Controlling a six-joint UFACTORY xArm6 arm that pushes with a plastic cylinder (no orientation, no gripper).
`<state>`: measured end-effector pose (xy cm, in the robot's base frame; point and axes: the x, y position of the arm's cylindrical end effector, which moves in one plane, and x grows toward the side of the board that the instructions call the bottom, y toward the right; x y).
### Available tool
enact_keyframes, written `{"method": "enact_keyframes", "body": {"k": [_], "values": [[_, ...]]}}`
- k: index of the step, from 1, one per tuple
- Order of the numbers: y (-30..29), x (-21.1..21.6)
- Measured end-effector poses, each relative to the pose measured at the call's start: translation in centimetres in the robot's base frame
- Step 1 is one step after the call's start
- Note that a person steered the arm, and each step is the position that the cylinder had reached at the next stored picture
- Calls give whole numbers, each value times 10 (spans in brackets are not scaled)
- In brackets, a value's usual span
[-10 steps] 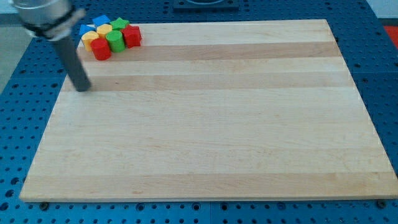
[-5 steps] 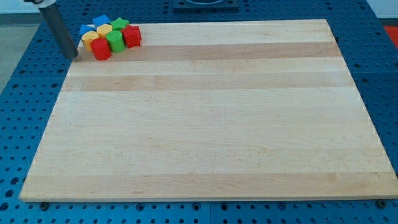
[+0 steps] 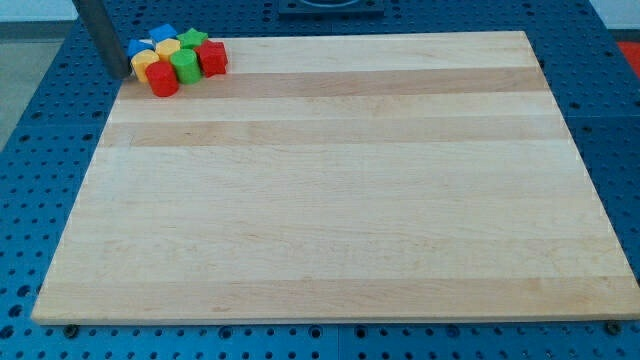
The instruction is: Separate the red circle from the group of the blocks
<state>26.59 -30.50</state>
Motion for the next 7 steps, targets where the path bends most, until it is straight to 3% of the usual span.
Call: {"method": "enact_keyframes", "body": {"k": [4, 7], "values": [[0, -30], [58, 15]]}}
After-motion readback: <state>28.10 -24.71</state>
